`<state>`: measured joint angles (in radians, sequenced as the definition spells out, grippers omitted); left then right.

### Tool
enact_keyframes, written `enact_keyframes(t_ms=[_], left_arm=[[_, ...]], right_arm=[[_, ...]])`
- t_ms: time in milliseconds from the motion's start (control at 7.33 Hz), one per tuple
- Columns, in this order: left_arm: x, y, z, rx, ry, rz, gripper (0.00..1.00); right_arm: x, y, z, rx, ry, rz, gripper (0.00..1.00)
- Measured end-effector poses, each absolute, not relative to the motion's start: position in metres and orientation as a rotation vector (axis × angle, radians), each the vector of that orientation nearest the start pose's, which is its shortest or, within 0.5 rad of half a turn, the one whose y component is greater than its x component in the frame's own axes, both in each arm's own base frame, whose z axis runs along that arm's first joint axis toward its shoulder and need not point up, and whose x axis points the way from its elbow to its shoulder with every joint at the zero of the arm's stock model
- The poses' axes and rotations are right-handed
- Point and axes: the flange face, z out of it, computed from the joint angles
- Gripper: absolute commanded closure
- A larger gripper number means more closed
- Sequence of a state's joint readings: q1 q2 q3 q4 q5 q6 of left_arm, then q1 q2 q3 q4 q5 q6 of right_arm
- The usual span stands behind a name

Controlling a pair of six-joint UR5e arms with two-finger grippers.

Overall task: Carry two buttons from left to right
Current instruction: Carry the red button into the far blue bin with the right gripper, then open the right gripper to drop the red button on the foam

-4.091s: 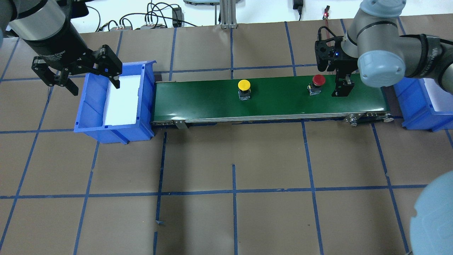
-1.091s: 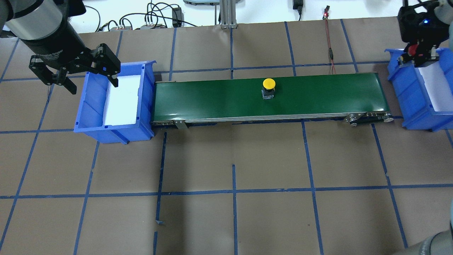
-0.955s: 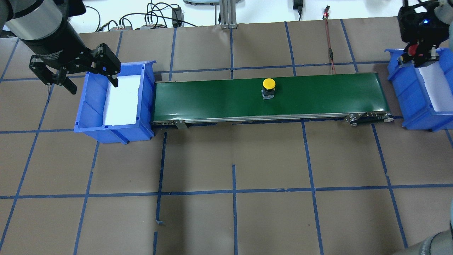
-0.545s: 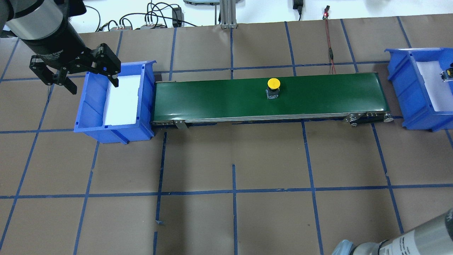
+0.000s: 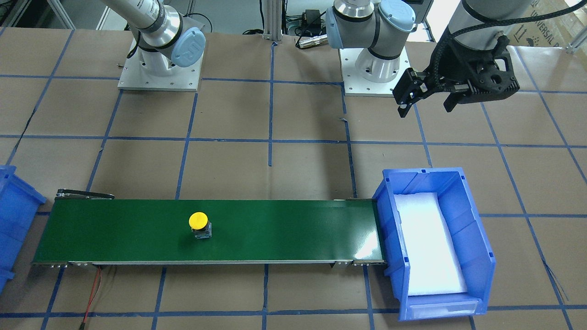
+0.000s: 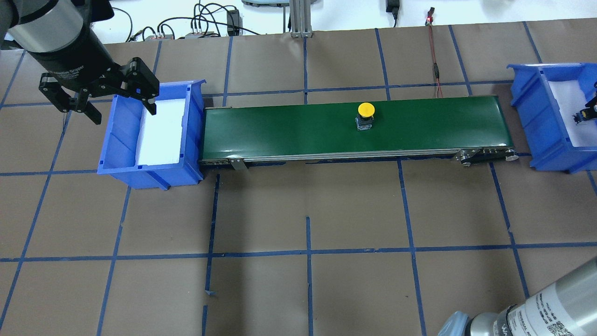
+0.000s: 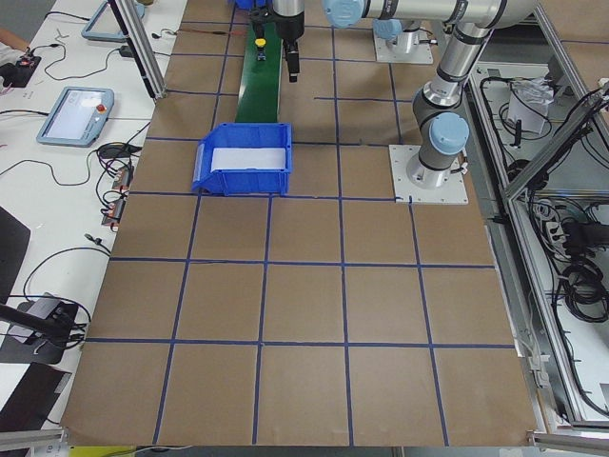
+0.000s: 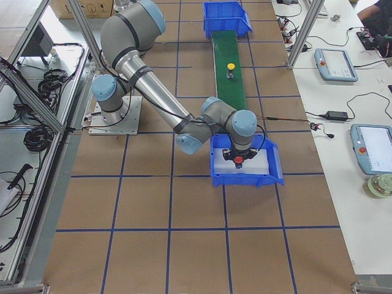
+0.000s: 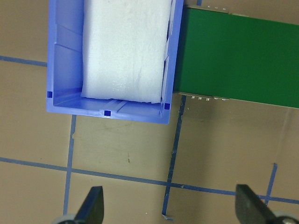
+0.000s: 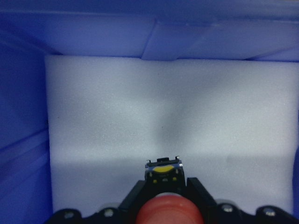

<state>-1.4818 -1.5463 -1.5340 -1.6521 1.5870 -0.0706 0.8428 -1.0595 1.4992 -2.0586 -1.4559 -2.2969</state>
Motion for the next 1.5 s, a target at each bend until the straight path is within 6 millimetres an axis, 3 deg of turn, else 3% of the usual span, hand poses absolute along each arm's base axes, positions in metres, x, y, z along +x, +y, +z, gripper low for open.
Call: enact_keyframes(t_ms=[136, 273, 409, 818, 1091, 1364, 1500], left_arm=[[-0.089, -0.489, 0.51, -0.249, 3.116, 0.032, 0.0], [-0.089, -0.488, 0.51, -0.249, 3.115, 0.033, 0.0], [-0.089, -0.488, 0.51, -0.249, 3.115, 0.033, 0.0], [-0.089, -0.487, 0.51, -0.249, 3.115, 0.032, 0.0], [-0.089, -0.487, 0.51, -0.249, 3.115, 0.031, 0.0], [-0.089, -0.487, 0.51, -0.249, 3.115, 0.031, 0.0], [-0.089, -0.487, 0.51, -0.249, 3.115, 0.031, 0.0]], right_arm=[[-0.338, -0.596, 0.263, -2.248, 2.24, -0.185, 0.62], [-0.341, -0.599, 0.253, -2.253, 2.242, -0.181, 0.27], [-0.343, -0.601, 0.247, -2.259, 2.243, -0.183, 0.0], [-0.341, -0.605, 0.254, -2.263, 2.253, -0.183, 0.01], [-0.335, -0.611, 0.29, -2.262, 2.248, -0.177, 0.01], [-0.308, -0.624, 0.329, -2.221, 2.224, -0.163, 0.03], [-0.276, -0.634, 0.35, -2.22, 2.199, -0.144, 0.03]])
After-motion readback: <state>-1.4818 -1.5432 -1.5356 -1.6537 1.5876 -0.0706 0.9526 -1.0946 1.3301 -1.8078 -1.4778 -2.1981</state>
